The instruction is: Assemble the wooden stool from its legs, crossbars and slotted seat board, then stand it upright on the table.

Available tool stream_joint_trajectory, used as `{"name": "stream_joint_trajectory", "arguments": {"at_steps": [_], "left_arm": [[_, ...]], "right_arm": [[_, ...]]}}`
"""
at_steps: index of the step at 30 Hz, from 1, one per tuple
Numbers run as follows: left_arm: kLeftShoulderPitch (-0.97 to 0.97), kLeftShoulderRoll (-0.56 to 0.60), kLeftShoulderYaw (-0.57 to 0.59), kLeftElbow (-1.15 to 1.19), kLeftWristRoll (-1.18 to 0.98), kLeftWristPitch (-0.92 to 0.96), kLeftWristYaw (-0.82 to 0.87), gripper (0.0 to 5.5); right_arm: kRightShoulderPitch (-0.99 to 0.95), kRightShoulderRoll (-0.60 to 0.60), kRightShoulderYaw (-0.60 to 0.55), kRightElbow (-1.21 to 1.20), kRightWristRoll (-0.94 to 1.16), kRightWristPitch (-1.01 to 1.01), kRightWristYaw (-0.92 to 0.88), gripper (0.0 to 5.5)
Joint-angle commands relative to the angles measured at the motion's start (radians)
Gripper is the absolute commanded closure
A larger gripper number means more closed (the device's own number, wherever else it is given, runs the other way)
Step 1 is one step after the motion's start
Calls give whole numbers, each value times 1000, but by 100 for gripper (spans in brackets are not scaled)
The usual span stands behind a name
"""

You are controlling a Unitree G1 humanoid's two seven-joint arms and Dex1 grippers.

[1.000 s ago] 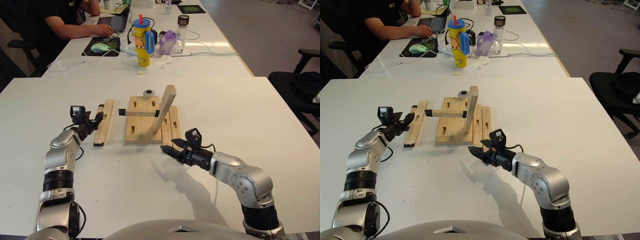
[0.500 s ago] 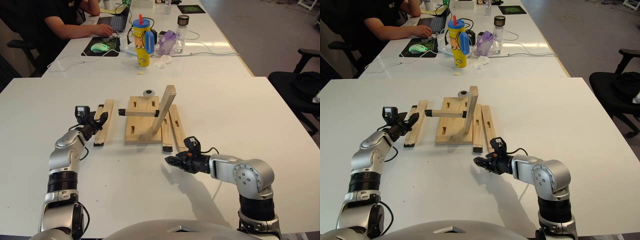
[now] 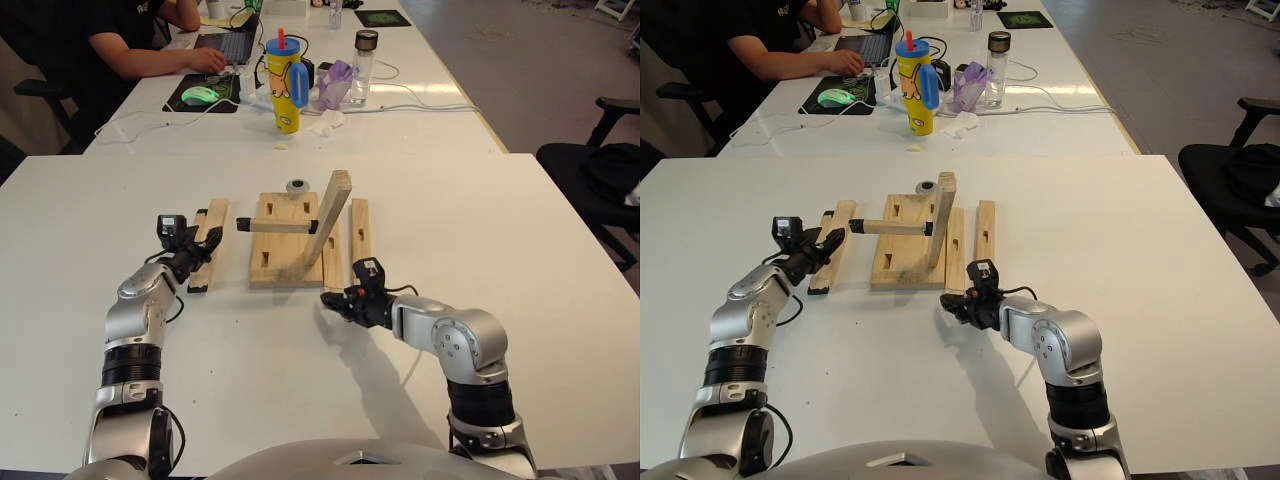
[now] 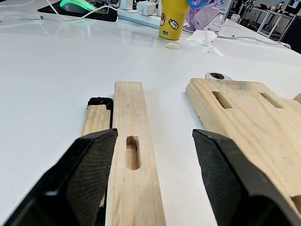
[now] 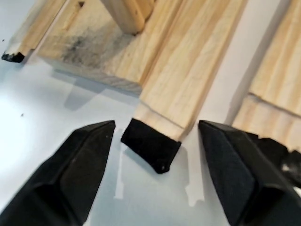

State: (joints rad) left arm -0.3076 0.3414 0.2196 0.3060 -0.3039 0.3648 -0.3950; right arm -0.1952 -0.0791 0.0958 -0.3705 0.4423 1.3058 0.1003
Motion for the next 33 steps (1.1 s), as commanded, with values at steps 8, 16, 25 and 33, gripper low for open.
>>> {"name": "stream_joint_trajectory", "arguments": {"at_steps": [8, 16, 25, 33], "left_arm": [[-1, -17, -1, 2, -5, 6, 2, 253], [0, -25, -3, 7, -5, -1, 4, 253], [-28, -23, -14, 27, -4, -1, -10, 253], [-38, -14, -15, 30, -8, -2, -28, 253]], "right_arm": [[-58, -76, 102, 77, -163, -32, -58, 220], [-58, -111, 125, 103, -213, -141, -20, 220], [-116, -84, 151, 347, -290, -317, -2, 234], [-44, -123, 197, 308, -301, -295, 63, 341]]}}
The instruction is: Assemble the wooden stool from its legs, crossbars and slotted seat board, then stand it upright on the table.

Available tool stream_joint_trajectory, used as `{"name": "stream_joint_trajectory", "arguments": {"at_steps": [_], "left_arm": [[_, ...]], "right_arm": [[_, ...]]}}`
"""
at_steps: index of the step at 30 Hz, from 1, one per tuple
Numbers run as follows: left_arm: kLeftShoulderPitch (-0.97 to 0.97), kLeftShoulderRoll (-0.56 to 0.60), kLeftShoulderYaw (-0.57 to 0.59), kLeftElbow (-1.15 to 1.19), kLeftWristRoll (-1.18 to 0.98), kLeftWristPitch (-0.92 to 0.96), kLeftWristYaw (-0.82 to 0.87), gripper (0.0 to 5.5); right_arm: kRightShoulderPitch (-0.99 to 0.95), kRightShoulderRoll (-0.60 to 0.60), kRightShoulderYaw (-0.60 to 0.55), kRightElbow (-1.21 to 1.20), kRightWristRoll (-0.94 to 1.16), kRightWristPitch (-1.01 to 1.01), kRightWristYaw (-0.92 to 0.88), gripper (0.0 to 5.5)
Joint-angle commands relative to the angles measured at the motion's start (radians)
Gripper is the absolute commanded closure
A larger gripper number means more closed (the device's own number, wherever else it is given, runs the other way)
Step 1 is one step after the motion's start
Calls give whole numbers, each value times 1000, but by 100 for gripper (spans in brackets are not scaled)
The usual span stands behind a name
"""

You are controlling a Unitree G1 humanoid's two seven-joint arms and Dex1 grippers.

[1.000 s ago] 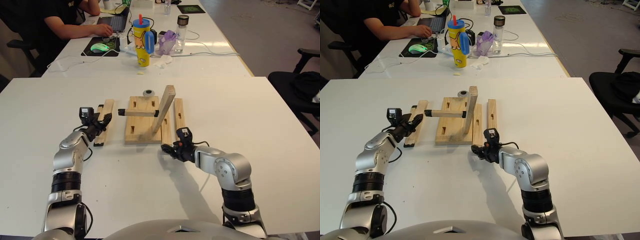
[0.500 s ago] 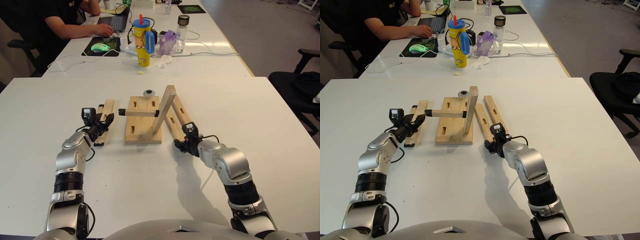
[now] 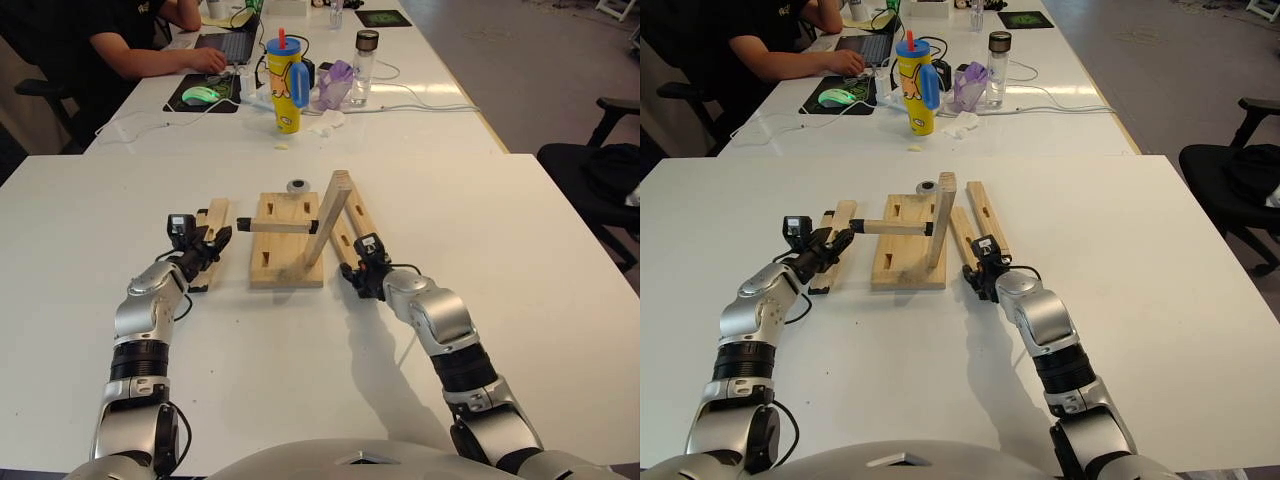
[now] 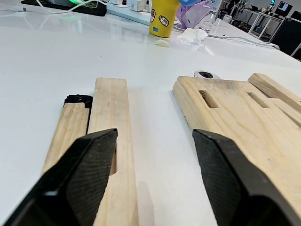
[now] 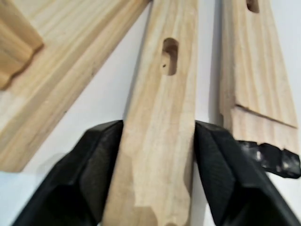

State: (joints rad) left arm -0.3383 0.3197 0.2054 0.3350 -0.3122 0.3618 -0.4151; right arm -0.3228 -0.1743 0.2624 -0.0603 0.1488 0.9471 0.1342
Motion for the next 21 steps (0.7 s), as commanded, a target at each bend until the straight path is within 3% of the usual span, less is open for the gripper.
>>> {"name": "stream_joint_trajectory", "arguments": {"at_steps": [1, 3, 15, 21], "left_arm": [[-7, 8, 0, 0, 0, 1, -10, 253], [-6, 11, 2, -4, -1, -2, -13, 253], [-115, 115, 115, -85, -143, 39, -127, 253], [-273, 242, 224, -303, -587, 424, -306, 168]], "right_arm": [[96, -29, 27, -24, -2, 62, 39, 341], [114, -32, 15, -73, 10, 39, 58, 341], [20, 89, -355, -261, 165, -336, 34, 342], [-133, 19, -536, -287, 576, -253, 244, 342]]}}
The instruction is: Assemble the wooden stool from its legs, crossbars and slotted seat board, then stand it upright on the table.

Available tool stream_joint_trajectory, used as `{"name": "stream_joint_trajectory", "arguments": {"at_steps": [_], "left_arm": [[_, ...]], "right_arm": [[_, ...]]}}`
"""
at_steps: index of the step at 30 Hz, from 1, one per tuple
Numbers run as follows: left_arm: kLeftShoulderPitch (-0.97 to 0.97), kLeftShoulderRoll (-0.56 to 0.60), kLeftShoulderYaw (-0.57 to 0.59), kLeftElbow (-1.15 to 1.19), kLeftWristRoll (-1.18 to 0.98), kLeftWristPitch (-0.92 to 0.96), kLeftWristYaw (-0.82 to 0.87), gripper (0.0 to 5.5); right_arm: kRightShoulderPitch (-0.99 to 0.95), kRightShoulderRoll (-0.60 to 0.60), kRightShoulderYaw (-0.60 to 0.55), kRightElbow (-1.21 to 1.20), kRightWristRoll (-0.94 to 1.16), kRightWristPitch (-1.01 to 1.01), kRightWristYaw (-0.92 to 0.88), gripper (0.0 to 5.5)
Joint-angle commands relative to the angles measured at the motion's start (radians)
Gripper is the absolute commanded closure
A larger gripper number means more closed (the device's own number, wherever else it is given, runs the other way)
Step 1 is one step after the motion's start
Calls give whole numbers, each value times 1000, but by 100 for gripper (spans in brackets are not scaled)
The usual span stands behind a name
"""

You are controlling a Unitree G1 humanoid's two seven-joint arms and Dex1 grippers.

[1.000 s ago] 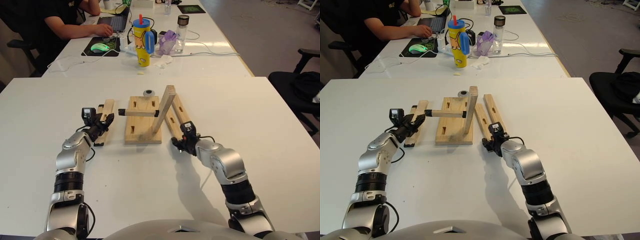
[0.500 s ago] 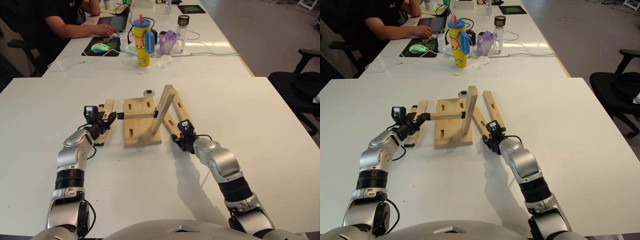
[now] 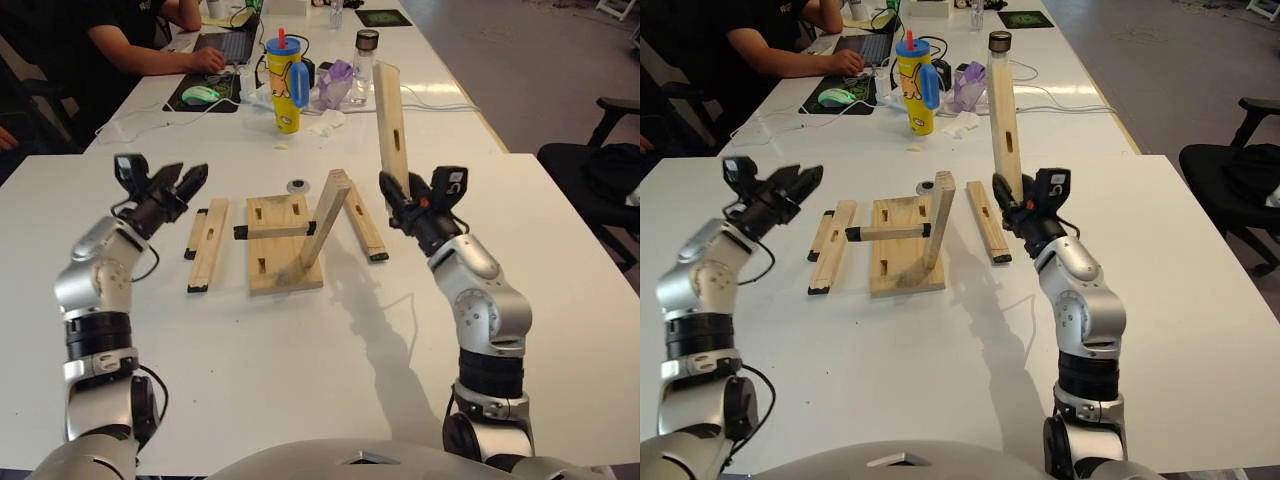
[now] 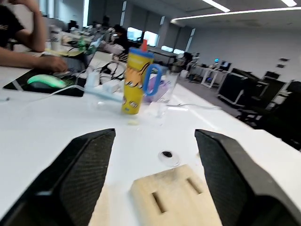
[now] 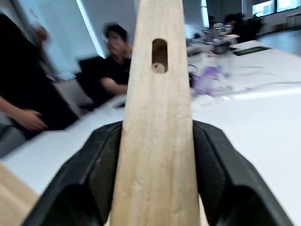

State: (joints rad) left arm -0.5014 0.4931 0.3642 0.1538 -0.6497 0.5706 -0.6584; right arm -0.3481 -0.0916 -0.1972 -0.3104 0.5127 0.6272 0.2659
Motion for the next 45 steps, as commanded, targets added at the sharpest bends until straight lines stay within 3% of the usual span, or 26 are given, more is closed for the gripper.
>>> {"name": "stream_joint_trajectory", "arguments": {"at_steps": [1, 6, 14, 19, 36, 45], "left_arm": [[-139, 86, 82, -142, -316, 271, -67, 155], [-268, 110, 106, -193, -626, 481, -39, 124], [-332, 77, 22, -147, -767, 584, 1, 124], [-346, 69, -34, -133, -768, 615, -12, 124], [-352, 94, -55, -162, -883, 661, -8, 124], [-326, 122, -80, -154, -831, 666, -34, 257]], "right_arm": [[-132, -85, -98, -43, 285, 105, 132, 342], [-194, -181, -151, -82, 738, 300, 198, 342], [-150, -280, -82, -60, 1031, 413, 266, 342], [-117, -326, -25, -72, 1037, 426, 312, 342], [-47, -396, 76, -109, 906, 373, 402, 342], [-47, -397, 89, -108, 820, 316, 442, 342]]}}
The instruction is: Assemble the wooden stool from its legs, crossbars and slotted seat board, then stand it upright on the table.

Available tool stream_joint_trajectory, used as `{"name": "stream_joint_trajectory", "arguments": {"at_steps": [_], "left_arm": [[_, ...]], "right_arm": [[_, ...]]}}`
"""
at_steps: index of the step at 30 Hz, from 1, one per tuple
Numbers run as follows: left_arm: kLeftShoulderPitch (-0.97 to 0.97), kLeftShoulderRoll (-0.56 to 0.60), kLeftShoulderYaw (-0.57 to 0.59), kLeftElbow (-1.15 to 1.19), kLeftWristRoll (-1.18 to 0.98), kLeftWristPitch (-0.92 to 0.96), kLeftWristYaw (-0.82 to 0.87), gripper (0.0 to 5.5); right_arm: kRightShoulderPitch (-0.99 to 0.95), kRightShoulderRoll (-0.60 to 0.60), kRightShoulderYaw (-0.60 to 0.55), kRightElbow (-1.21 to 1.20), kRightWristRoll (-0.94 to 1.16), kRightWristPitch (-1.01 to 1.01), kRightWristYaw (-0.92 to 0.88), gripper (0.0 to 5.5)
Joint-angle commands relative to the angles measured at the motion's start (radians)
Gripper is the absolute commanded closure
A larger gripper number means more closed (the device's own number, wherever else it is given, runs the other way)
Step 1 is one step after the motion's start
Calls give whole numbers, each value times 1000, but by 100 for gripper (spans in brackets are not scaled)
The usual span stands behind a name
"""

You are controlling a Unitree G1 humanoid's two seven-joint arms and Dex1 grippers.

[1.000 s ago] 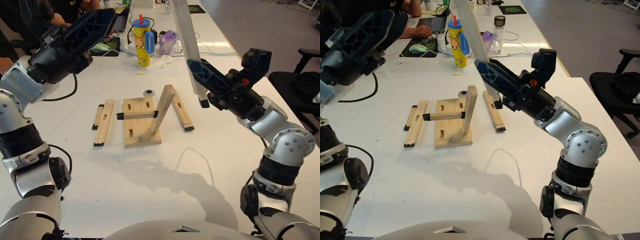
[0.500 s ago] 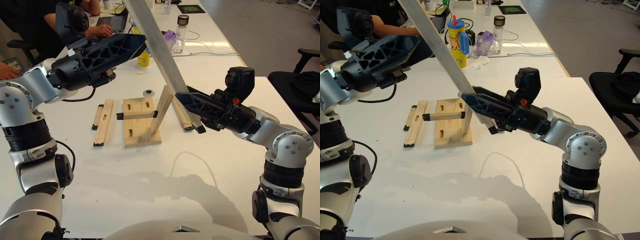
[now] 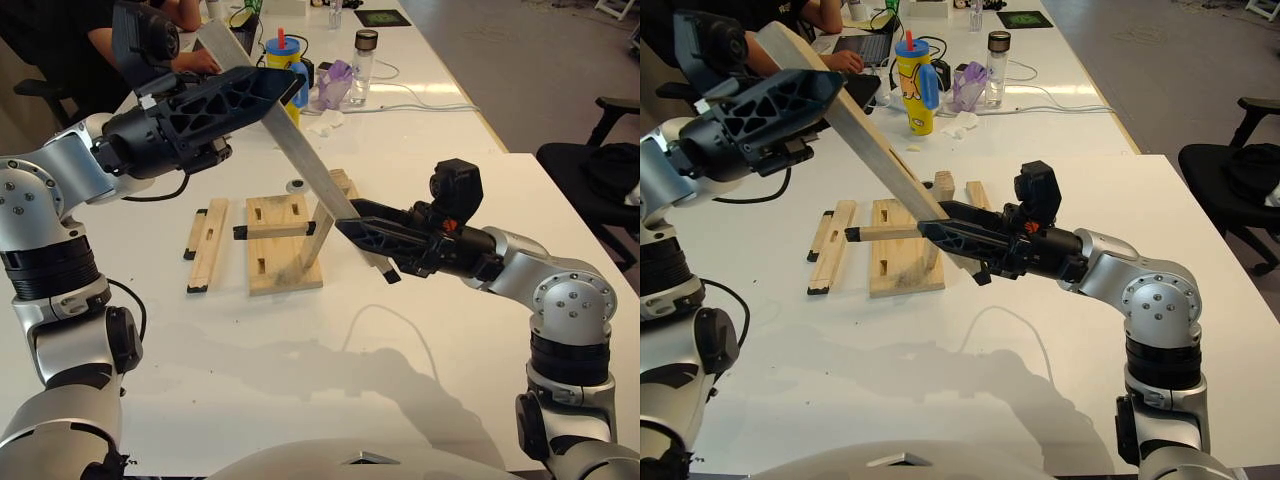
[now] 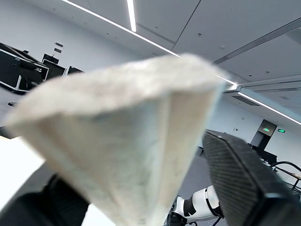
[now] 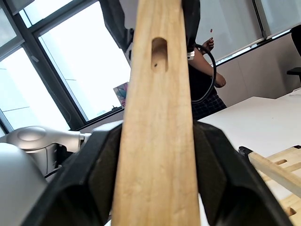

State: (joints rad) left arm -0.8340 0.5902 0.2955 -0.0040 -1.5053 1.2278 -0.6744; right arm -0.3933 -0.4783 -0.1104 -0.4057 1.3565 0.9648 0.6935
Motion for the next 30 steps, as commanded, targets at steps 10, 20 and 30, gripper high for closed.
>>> {"name": "stream_joint_trajectory", "arguments": {"at_steps": [10, 20, 30], "left_arm": [[63, 70, -37, -23, 118, 2, -103, 340], [163, 190, 30, -23, 173, 4, -165, 343], [306, 472, 54, 23, 333, -23, -430, 343]], "right_arm": [[-11, -15, -6, 4, -19, -17, 23, 342], [34, -25, -14, 4, 0, 3, -10, 211], [282, -30, 304, 45, -511, -192, 57, 156]]}}
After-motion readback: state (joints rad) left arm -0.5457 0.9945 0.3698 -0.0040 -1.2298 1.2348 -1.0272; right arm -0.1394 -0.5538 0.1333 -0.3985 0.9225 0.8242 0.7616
